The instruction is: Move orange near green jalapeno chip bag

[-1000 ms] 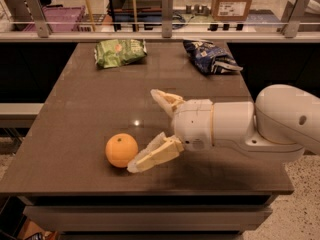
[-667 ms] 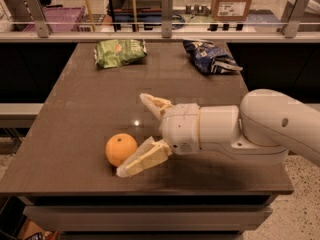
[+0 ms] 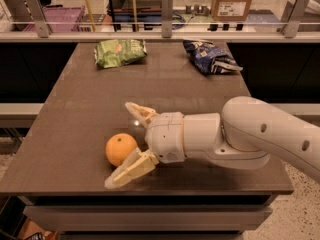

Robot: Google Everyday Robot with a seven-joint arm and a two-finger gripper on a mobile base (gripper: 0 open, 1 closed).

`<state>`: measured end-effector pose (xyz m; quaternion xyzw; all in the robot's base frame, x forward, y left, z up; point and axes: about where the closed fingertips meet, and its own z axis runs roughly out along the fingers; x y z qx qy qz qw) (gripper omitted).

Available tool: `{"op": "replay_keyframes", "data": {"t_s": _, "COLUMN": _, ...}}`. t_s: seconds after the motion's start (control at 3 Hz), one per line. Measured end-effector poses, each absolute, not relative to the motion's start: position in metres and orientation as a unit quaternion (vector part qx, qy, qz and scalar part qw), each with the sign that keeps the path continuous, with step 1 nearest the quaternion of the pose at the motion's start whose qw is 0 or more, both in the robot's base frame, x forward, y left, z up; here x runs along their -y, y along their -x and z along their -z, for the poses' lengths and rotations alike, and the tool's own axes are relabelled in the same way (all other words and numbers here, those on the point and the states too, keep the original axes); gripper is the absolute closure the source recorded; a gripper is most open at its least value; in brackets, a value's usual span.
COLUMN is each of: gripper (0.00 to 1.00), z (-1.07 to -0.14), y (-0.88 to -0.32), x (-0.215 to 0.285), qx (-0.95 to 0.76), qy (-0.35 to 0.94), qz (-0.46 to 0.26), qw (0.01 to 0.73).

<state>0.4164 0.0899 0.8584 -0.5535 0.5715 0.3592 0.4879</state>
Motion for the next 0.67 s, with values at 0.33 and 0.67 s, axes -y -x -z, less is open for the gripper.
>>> {"op": "replay_keyframes", "data": {"t_s": 0.33, "gripper": 0.0, "z": -0.8447, "y": -0.4145, "x": -0.0912, "qx": -0.579, "qy": 0.548, "qz": -0.363, "qw": 0.482}}
{"op": "replay_keyframes", "data": {"t_s": 0.67, "gripper": 0.18, "z": -0.8467, "y": -0.4134, "x": -0.0931, "qx": -0.577, "qy": 0.55, "qz": -0.363, "qw": 0.482}}
